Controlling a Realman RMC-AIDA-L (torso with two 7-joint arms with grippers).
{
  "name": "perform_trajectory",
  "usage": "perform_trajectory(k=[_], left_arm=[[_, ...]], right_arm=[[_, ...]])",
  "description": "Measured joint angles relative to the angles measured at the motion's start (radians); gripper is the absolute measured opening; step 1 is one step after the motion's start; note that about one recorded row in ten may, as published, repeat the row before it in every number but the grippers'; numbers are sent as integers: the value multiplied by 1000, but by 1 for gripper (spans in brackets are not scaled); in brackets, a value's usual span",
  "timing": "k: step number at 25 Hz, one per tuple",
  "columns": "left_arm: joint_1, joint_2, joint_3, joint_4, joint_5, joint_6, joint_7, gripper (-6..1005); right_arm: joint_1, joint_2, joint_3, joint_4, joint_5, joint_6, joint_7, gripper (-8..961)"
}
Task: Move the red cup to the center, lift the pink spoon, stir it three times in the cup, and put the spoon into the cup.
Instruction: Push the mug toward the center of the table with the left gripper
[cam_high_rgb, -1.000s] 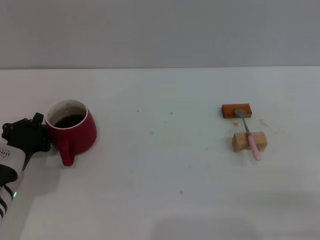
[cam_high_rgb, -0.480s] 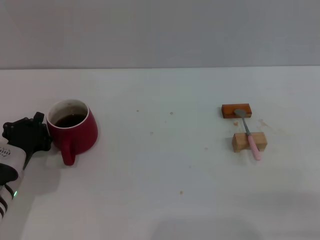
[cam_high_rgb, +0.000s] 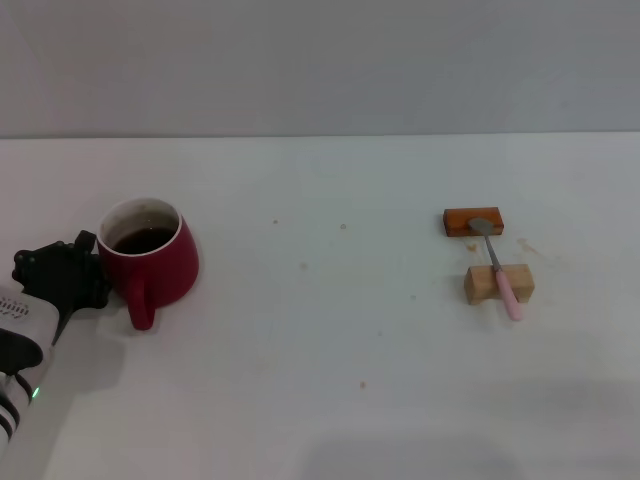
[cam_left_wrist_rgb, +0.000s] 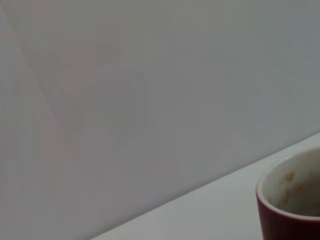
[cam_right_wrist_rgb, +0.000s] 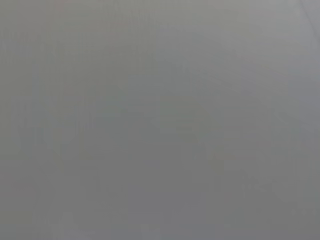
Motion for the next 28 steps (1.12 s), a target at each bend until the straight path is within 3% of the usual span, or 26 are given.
perform_trajectory(k=[8,28], left_arm=[[-4,0,3,-7,0,-14,0,2],[-39,-5,156,-73,1,-18,-11,2]], right_arm=[[-7,1,0,0,1,-3,0,674],[-10,1,-22,4,2,-30,0,674]])
